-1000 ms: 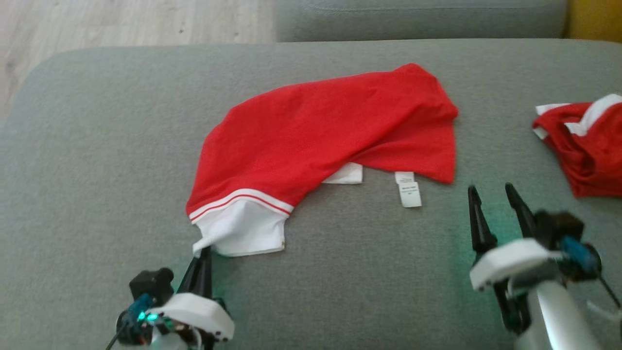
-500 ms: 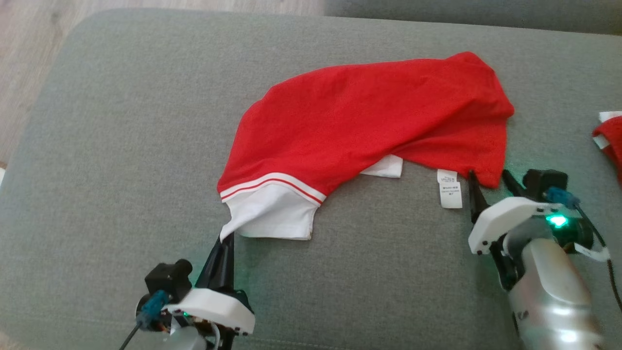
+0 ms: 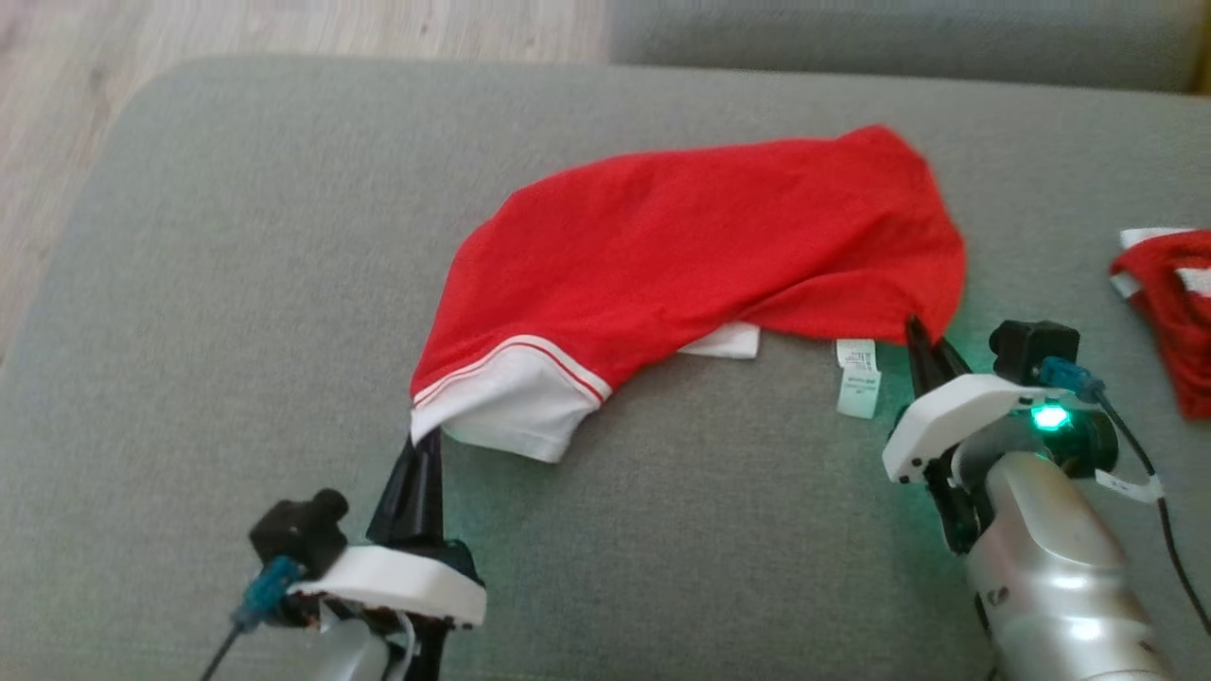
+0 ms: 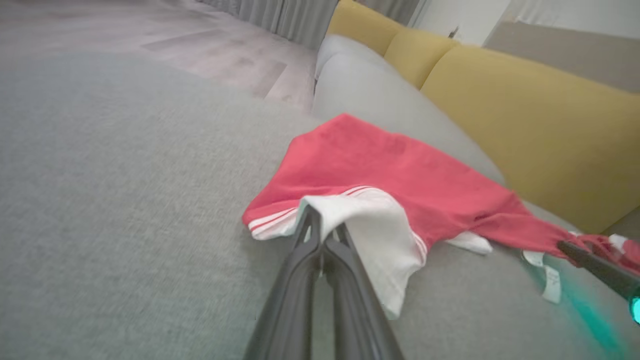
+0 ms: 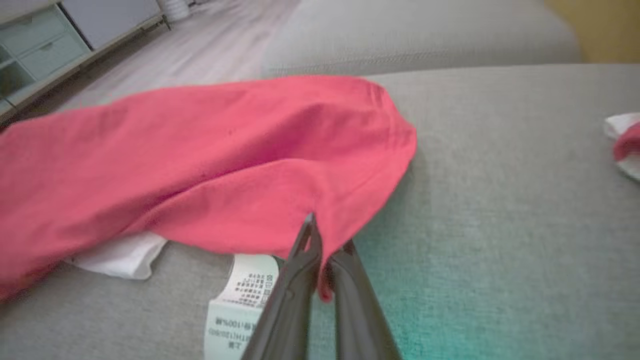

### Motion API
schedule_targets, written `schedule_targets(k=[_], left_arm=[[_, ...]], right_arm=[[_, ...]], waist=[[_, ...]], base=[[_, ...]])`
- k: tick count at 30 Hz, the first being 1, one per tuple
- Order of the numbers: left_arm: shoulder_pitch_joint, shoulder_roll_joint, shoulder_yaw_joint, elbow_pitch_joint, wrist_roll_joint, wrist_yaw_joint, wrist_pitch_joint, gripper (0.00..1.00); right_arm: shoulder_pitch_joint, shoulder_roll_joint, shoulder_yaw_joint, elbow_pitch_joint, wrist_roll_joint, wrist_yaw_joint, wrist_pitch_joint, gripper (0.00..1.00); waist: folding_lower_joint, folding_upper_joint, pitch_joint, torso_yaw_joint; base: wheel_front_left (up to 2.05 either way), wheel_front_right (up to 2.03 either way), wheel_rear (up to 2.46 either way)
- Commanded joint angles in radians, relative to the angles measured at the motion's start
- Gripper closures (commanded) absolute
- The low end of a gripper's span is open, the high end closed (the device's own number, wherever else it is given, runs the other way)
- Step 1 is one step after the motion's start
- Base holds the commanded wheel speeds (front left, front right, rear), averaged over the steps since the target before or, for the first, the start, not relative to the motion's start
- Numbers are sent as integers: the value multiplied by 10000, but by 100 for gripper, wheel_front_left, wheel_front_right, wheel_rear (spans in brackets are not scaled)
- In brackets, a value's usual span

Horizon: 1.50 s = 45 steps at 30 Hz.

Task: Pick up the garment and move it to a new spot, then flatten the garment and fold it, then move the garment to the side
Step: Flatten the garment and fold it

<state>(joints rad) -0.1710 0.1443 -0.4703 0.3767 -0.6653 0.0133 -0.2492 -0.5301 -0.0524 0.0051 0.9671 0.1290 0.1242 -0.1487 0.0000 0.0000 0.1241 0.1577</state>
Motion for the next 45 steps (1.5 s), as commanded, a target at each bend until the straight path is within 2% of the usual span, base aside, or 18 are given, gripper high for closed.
schedule_targets(k=[1, 6, 11, 15, 20, 25, 28, 32, 36, 40, 45], left_arm=[[-99, 201, 478, -488, -113, -96, -82, 100], [-88, 647, 888, -1920, -538, -200, 236, 100], [-176, 1264, 1595, -4189, -1011, 54, 816, 100], [-395, 1972, 2121, -6076, -1058, 422, 1492, 100], [-1002, 2967, 2510, -8086, -791, 797, 2631, 100], [-2052, 3795, 2758, -9293, -635, 952, 3812, 100], [-2771, 4091, 2865, -9518, -614, 982, 4317, 100], [-3325, 4228, 2759, -9298, -690, 938, 4765, 100], [-4041, 4196, 2463, -8233, -814, 709, 5091, 100], [-5169, 4004, 2187, -6937, -854, 414, 5251, 100], [-7724, 3556, 1751, -4685, -248, -88, 4984, 100]], right_arm=[[-428, 22, 341, -382, 131, 65, -248, 100], [-202, 22, 713, -1207, 586, 65, -666, 100], [282, 22, 575, -3036, 578, 65, -777, 100], [962, 16, 201, -5339, 273, 65, -391, 100], [1908, 11, -239, -8956, -61, 65, 669, 100], [2726, 15, -404, -12242, -350, 65, 1914, 100], [2971, 16, -438, -13393, -510, 65, 2552, 100], [3012, 17, -453, -13685, -552, 65, 2974, 100], [2637, 18, -464, -13168, -570, 65, 3066, 100], [1385, 20, -386, -11817, -569, 65, 2810, 100], [-1391, -67, -195, -9083, -917, 65, 2190, 100]], waist=[[0, 0, -366, -234], [0, 0, -1343, -661], [0, 0, -1971, -1109], [0, 0, -2353, -1425], [0, 0, -2553, -1722], [0, 0, -2526, -1881], [0, 0, -2378, -1969], [0, 0, -2099, -2017], [0, 0, -1483, -1965], [0, 0, -533, -1924], [0, 0, 679, -1814]], base=[[0, 0, 0], [0, 0, 0], [0, 0, 0], [0, 0, 0], [0, 0, 0], [0, 0, 0], [0, 0, 0], [0, 0, 0], [0, 0, 0], [0, 0, 0], [0, 0, 0]])
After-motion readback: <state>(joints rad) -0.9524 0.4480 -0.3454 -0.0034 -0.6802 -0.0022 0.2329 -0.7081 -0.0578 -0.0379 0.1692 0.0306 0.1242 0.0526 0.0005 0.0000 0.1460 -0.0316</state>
